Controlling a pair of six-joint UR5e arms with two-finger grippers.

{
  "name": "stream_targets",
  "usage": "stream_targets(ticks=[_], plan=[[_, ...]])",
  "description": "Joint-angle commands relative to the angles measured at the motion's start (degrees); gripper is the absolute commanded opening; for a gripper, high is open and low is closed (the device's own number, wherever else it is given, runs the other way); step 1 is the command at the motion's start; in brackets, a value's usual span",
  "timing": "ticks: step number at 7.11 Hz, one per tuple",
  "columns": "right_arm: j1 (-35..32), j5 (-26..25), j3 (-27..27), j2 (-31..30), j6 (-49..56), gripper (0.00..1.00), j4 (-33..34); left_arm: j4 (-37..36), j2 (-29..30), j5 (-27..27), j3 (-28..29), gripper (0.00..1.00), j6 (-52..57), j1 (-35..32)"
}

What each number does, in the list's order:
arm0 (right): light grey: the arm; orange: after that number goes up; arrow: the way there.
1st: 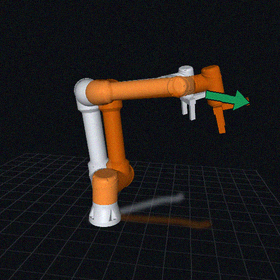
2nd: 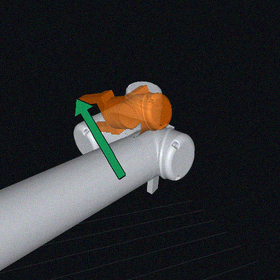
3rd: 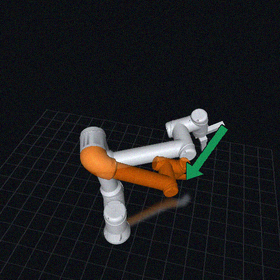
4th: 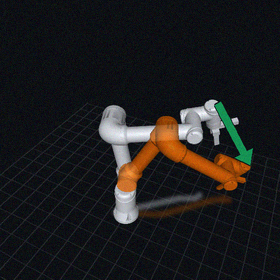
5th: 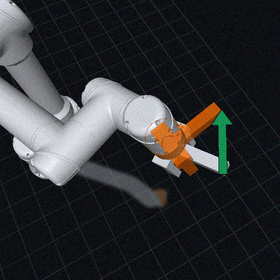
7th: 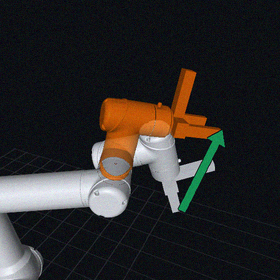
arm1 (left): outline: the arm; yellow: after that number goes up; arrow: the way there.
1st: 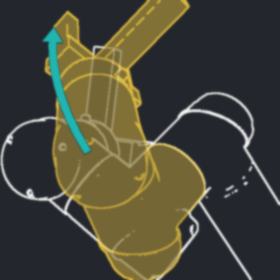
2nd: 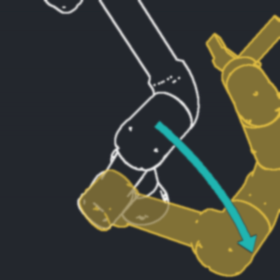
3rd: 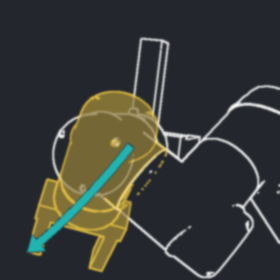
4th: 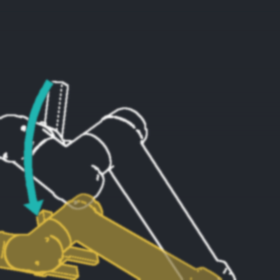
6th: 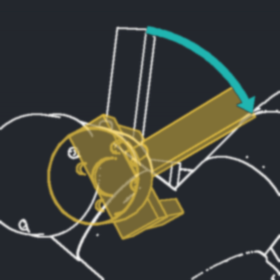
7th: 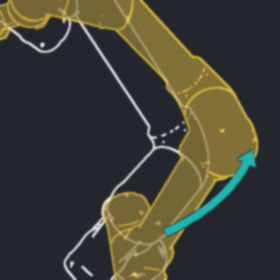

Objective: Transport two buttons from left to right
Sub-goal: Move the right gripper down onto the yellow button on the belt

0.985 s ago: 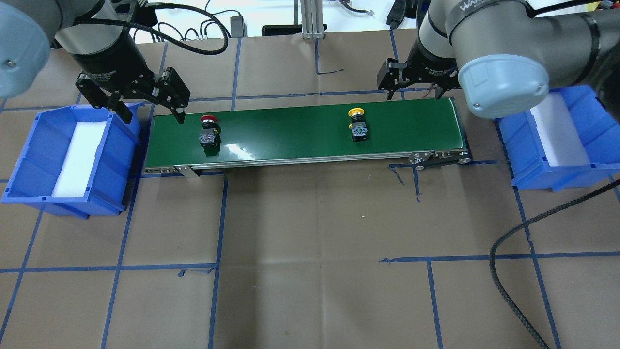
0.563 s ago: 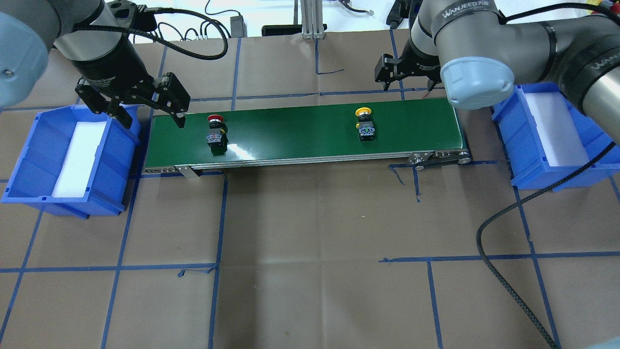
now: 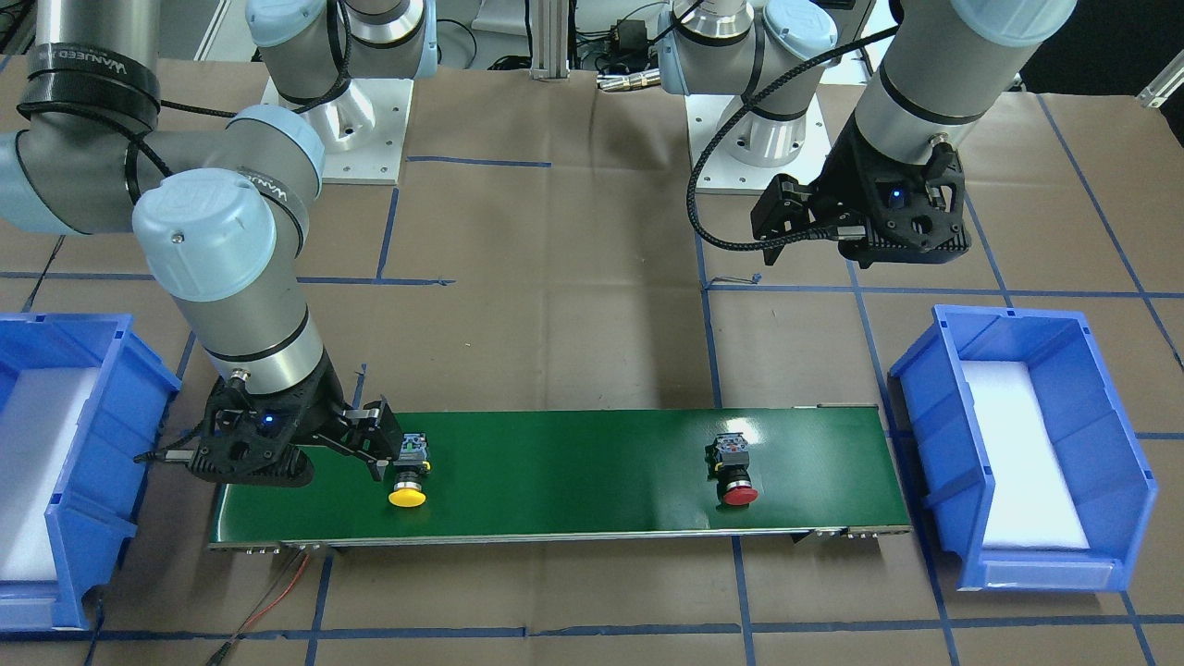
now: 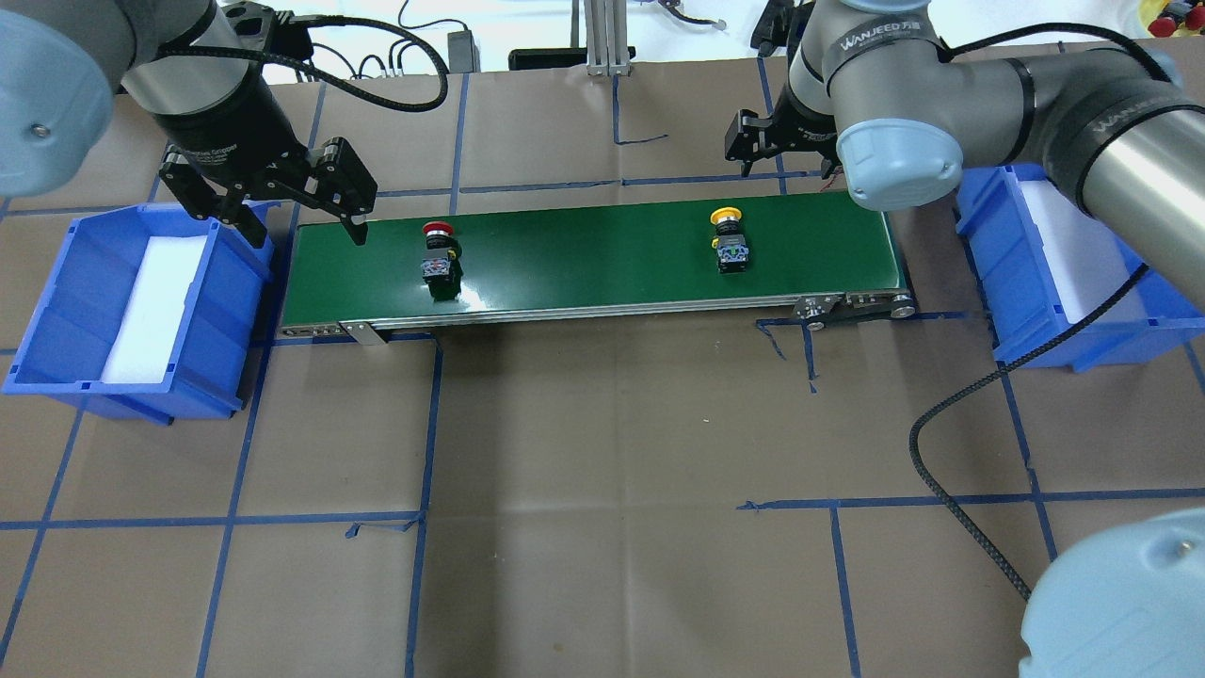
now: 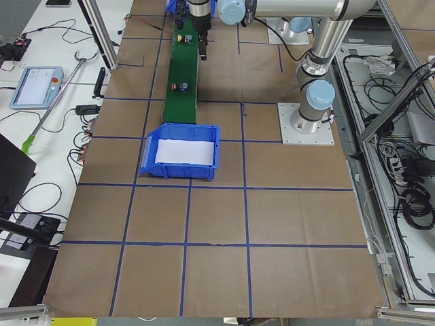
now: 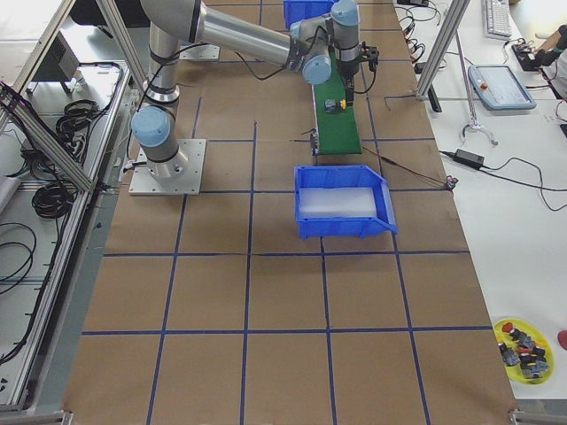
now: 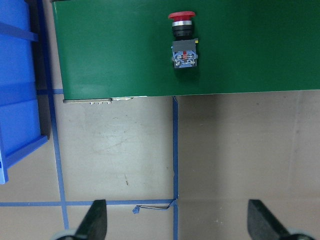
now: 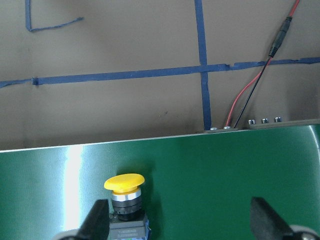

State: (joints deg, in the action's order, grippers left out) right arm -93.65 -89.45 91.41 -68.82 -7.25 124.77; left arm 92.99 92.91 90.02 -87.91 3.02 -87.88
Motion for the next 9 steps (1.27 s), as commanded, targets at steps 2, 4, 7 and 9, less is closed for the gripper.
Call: stream_targets(ticks=[2, 4, 7, 9], plan=[[-1.3, -0.1, 0.6, 3.5, 0.0, 1.0, -0.4, 0.0, 0.1, 0.1, 0.0, 1.0, 0.0, 0.0], [-1.3, 0.1, 2.2, 4.2, 0.0, 1.0, -0.8, 0.0, 0.1, 0.1, 0.1, 1.0, 0.1, 0.1], [-0.5, -0.2, 4.7, 4.4, 0.2, 0.77, -0.8, 0.0, 0.1, 0.0, 0.2, 1.0, 0.1, 0.1], [-0.1, 0.1, 3.9, 4.0, 0.7, 0.08, -3.6, 0.0, 0.1, 0.0, 0.3, 1.0, 0.1, 0.0]])
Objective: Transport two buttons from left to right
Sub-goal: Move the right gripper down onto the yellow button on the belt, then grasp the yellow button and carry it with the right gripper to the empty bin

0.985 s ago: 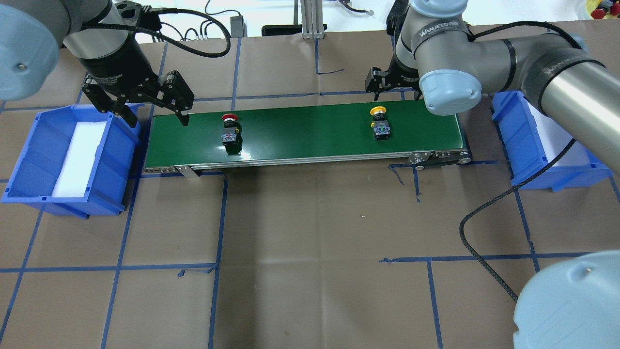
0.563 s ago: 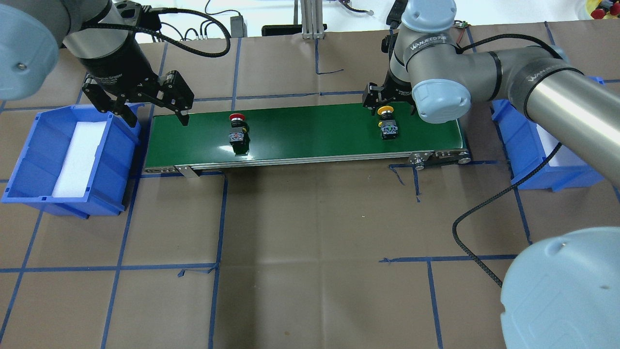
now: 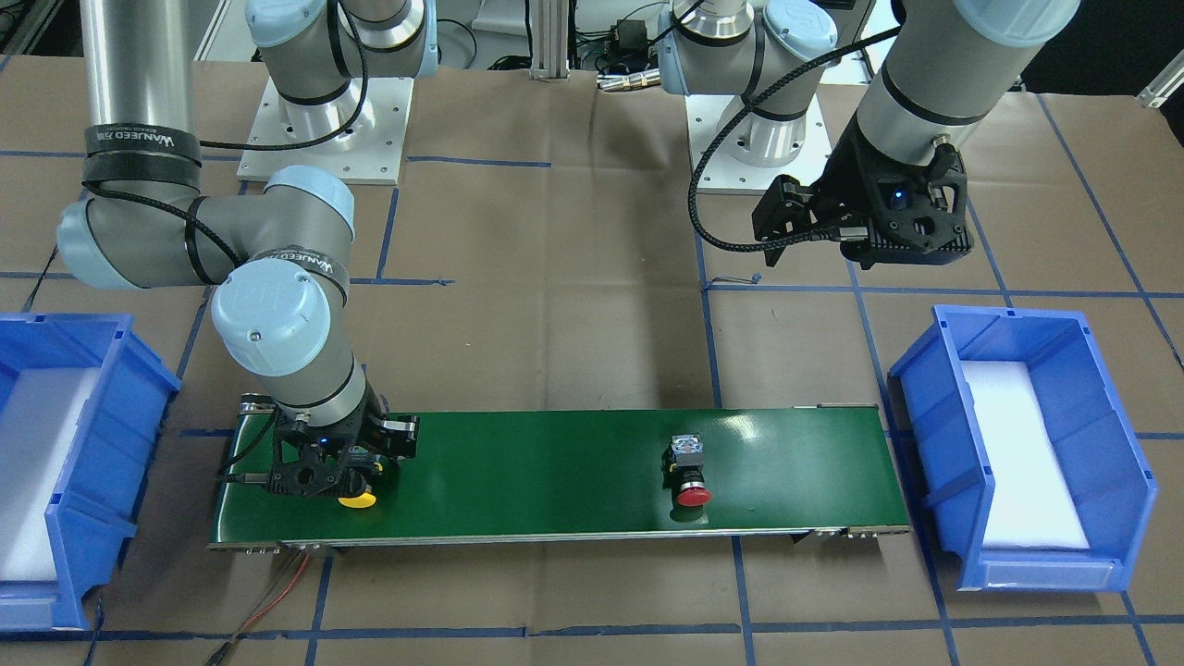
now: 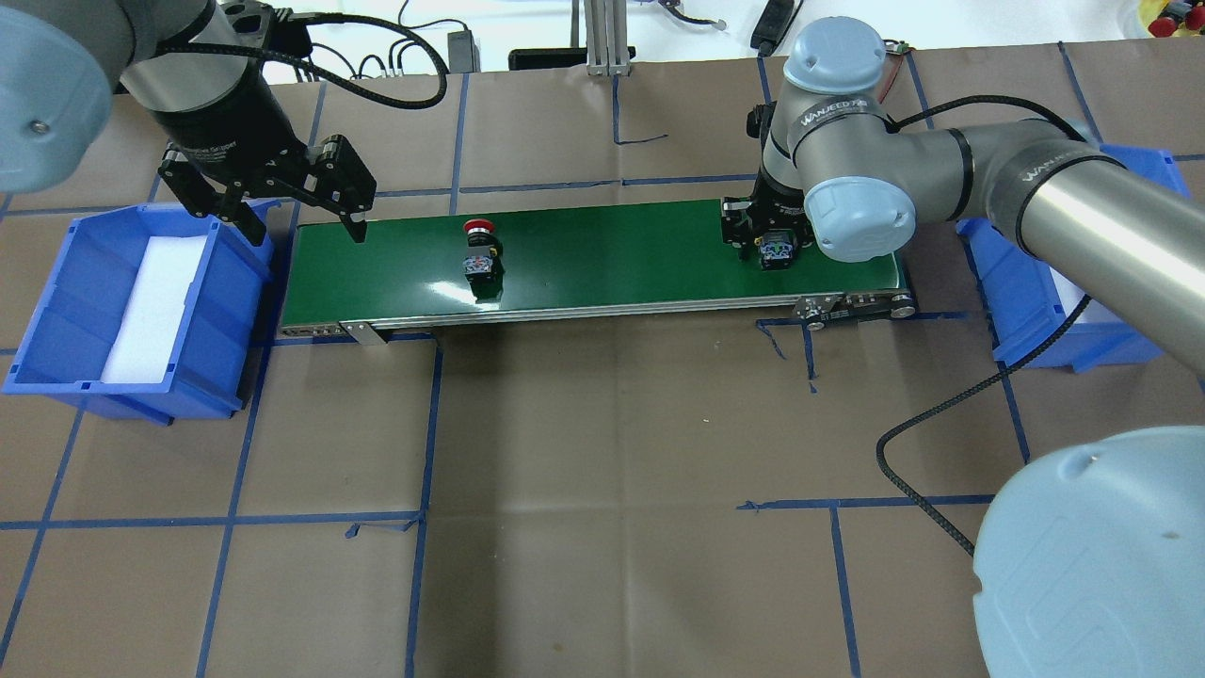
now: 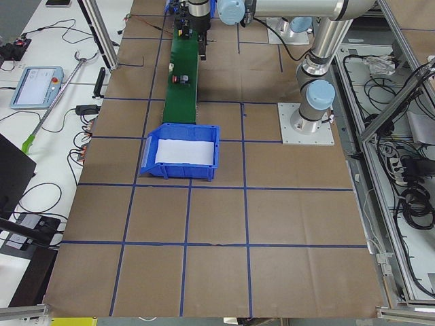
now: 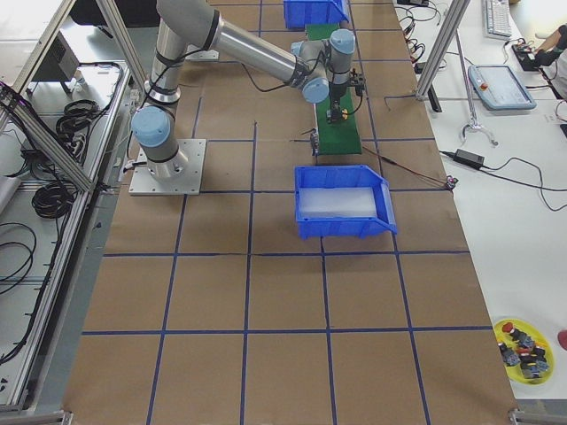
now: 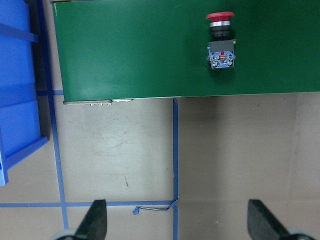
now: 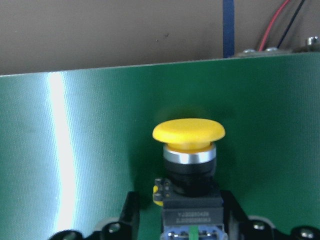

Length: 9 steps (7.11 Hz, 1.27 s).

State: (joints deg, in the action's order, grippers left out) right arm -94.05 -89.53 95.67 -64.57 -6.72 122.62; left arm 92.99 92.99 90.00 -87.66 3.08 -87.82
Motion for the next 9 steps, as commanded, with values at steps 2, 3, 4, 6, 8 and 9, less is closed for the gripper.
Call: stream_targets(ticks=[2, 3, 4, 6, 8, 9], plan=[[1.4, 0.1, -1.1, -2.0, 0.3, 0.05, -1.6, 0.0, 0.0, 0.0, 0.0, 1.0, 0.0, 0.0], [1.5, -0.1, -2.9, -5.9, 0.4, 0.05, -3.2, 0.0, 0.0, 0.0, 0.0, 1.0, 0.0, -0.1], [2.9, -0.3, -4.7, -9.3, 0.4, 0.06, -7.4, 0.0, 0.0, 0.0, 0.1, 1.0, 0.1, 0.0], [13.3, 0.1, -5.4, -15.3, 10.3, 0.06, -16.5, 0.0, 0.0, 0.0, 0.2, 1.0, 0.1, 0.0], [26.0, 0.1, -5.0, -16.2, 28.8, 0.05, -17.2, 0.0, 0.0, 0.0, 0.2, 1.0, 0.1, 0.0], [31.2, 0.1, -5.0, -15.8, 34.3, 0.04, -17.2, 0.0, 0.0, 0.0, 0.1, 1.0, 0.2, 0.0]])
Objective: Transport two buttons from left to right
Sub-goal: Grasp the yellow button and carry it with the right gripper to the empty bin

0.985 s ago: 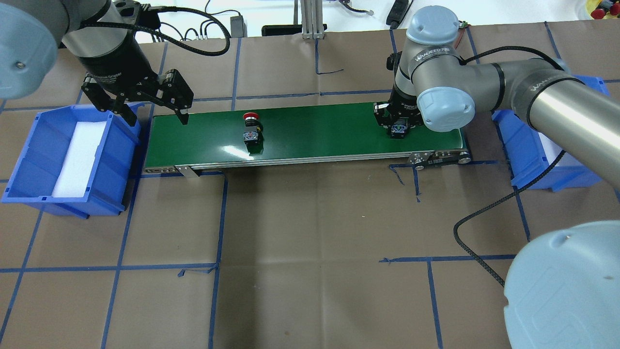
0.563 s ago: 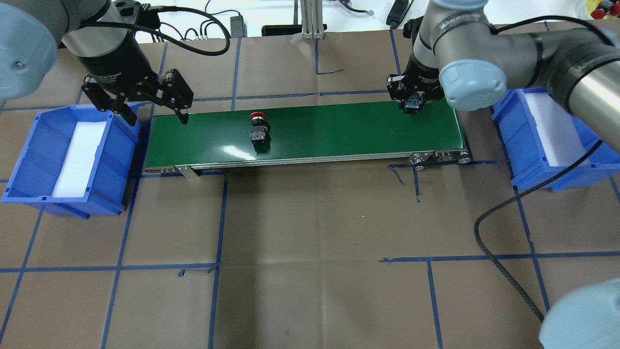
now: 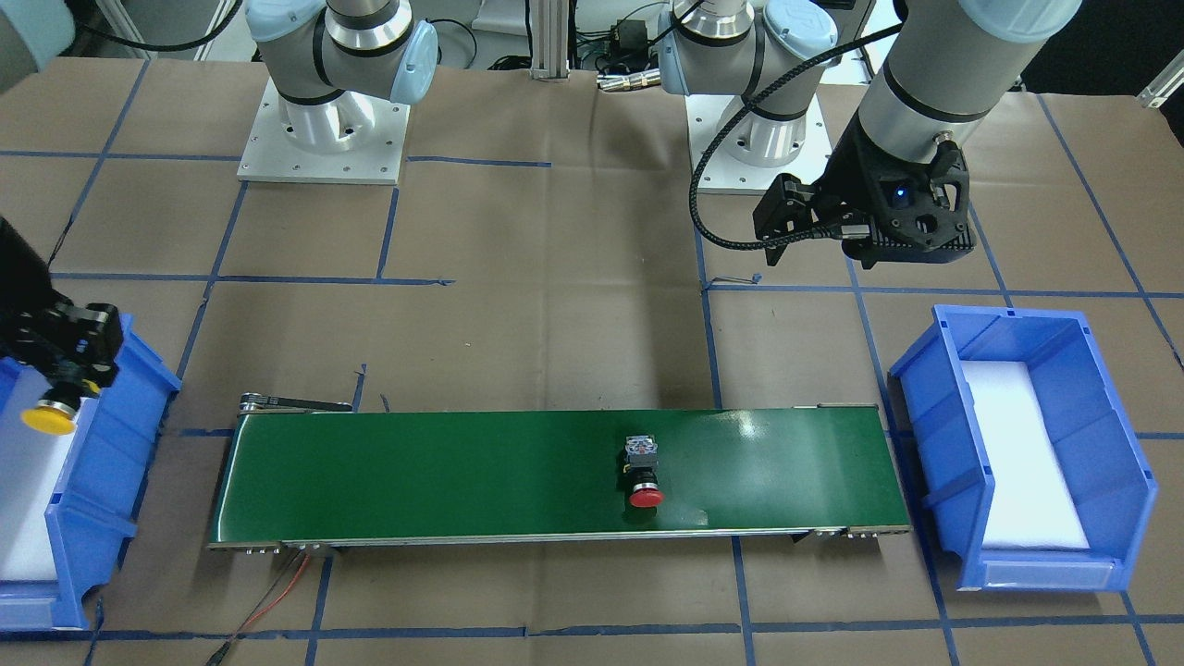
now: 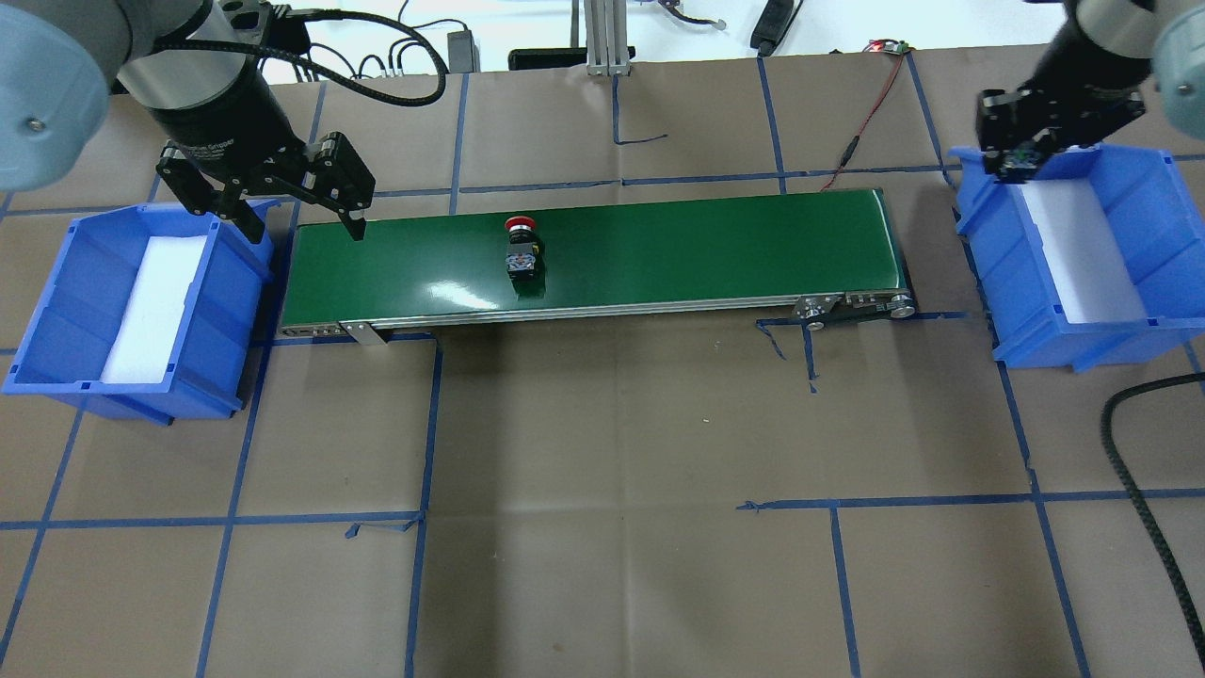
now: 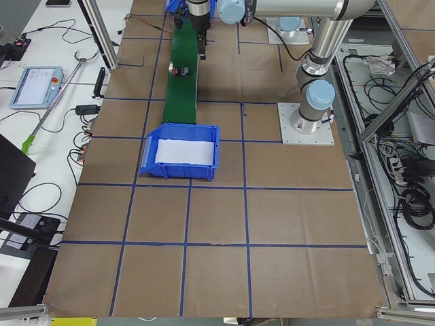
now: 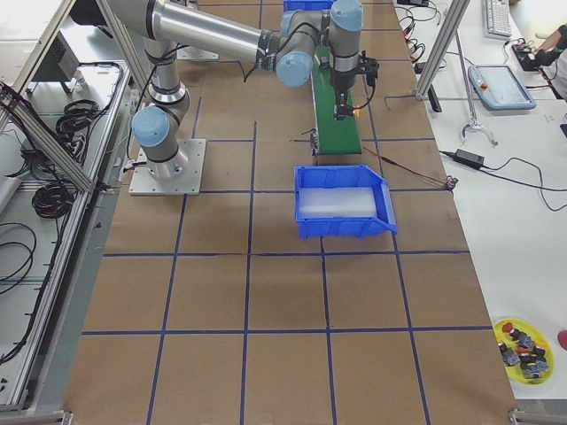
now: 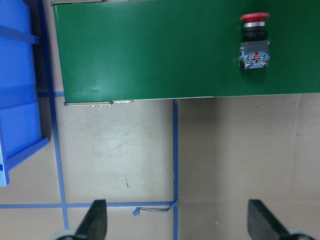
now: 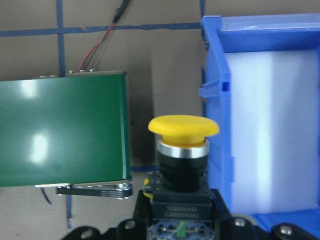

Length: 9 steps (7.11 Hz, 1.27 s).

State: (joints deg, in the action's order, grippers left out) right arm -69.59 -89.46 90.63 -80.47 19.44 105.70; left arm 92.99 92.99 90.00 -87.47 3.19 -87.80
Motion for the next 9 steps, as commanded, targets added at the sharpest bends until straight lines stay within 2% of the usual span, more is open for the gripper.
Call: stream_targets(ticks=[1, 2, 5, 6, 9], plan=[[10.3, -0.1, 0.9, 0.7, 12.3, 0.04, -0.1, 0.0, -0.1, 0.0, -0.1, 1.0, 0.1, 0.1], [12.0, 0.1, 3.8, 2.0, 15.1, 0.04, 1.3, 0.0, -0.1, 0.0, -0.1, 1.0, 0.1, 0.1], [12.3, 0.1, 12.0, 6.5, 15.8, 0.04, 14.6, 0.0, -0.1, 0.0, -0.2, 1.0, 0.1, 0.1], [12.3, 0.0, 12.1, 8.2, 15.8, 0.05, 16.8, 0.0, -0.1, 0.0, -0.2, 1.0, 0.1, 0.0], [12.5, -0.8, 12.5, 11.9, 15.8, 0.05, 16.8, 0.0, -0.1, 0.0, -0.2, 1.0, 0.1, 0.1]])
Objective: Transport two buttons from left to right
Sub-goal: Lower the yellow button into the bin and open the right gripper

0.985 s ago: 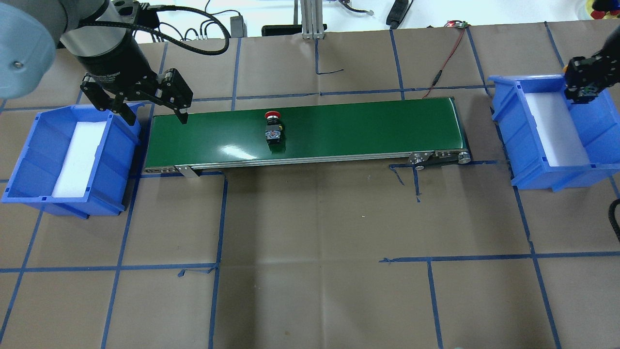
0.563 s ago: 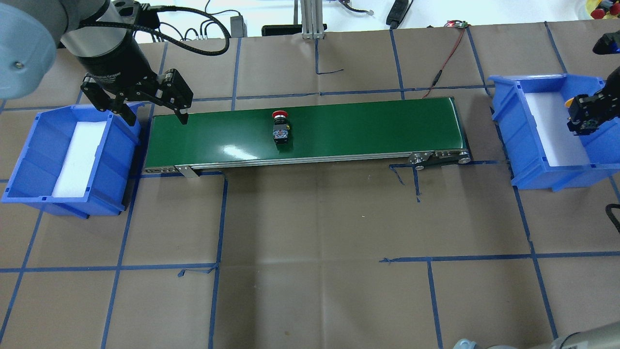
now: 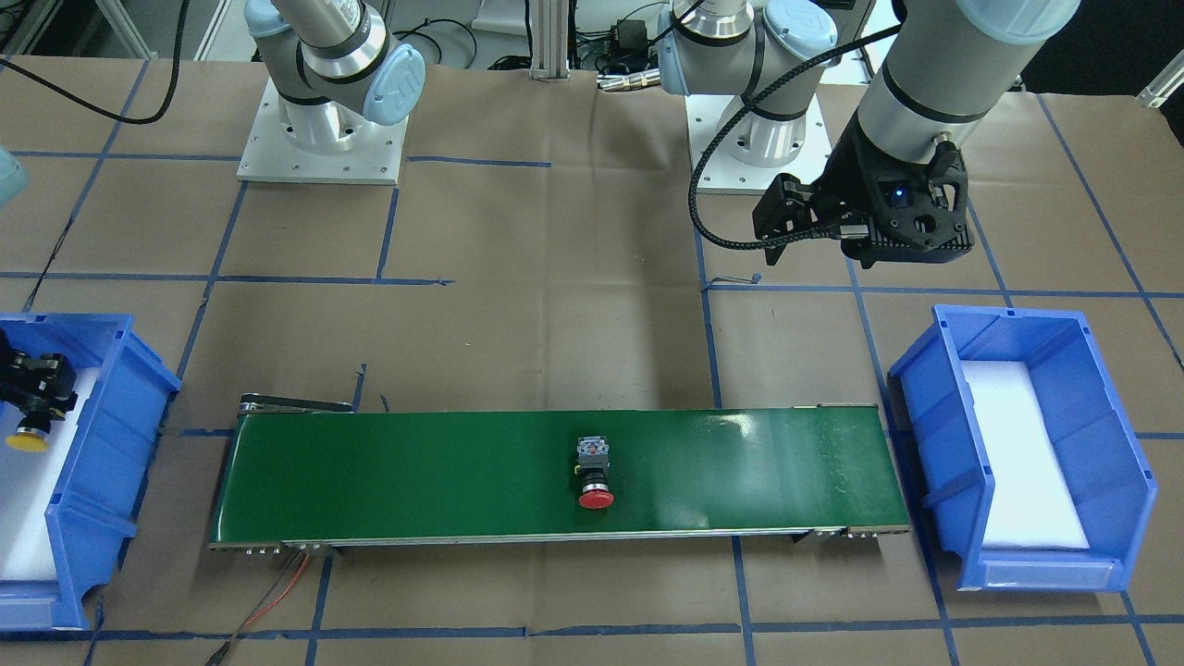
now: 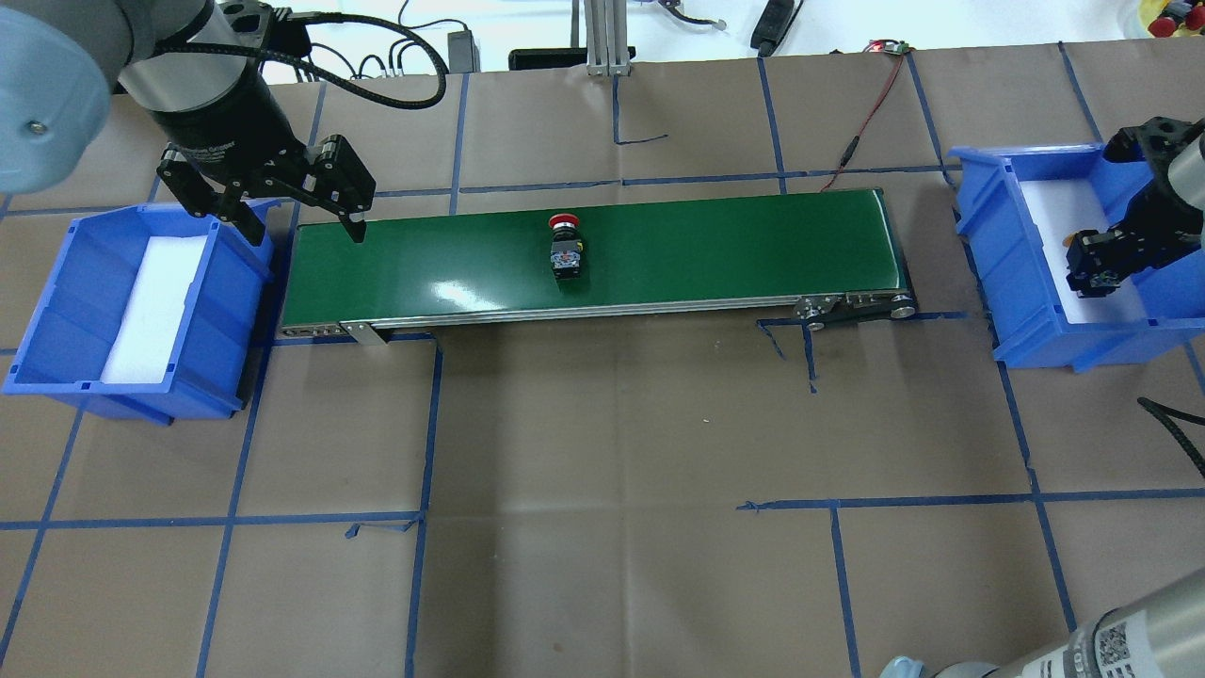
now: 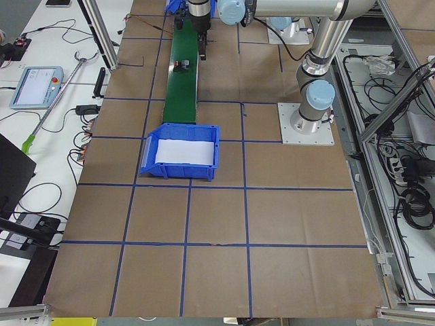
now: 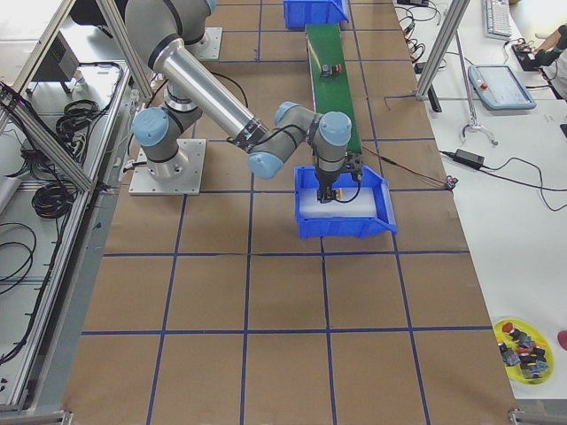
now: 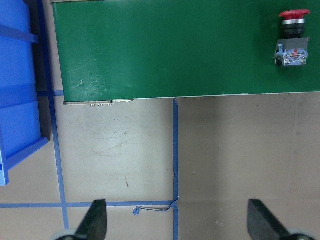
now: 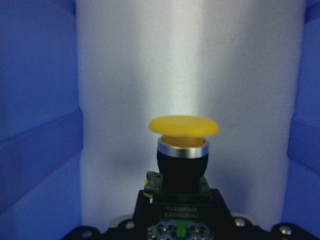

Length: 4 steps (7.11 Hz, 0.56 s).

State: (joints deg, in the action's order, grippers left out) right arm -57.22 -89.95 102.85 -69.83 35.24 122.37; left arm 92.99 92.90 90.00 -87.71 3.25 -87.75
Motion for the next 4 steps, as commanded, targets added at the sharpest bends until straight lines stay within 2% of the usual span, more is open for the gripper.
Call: stream_targets(ticks=[1, 2, 3, 4], plan=[[0.1, -0.4, 1.0, 1.4, -0.1, 0.05, 0.1, 0.0, 0.0, 0.0, 0.0, 1.0, 0.0, -0.1], [0.1, -0.4, 1.4, 1.5, -0.2, 0.08, 0.2, 0.0, 0.0, 0.0, 0.0, 1.0, 0.0, 0.0], [0.1, -1.3, 1.4, 1.6, -0.2, 0.32, 0.6, 0.0, 0.0, 0.0, 0.1, 1.0, 0.0, 0.0], [0.1, -2.2, 1.3, 1.5, -0.3, 0.6, 1.2, 0.0, 0.0, 0.0, 0.1, 1.0, 0.0, 0.0]])
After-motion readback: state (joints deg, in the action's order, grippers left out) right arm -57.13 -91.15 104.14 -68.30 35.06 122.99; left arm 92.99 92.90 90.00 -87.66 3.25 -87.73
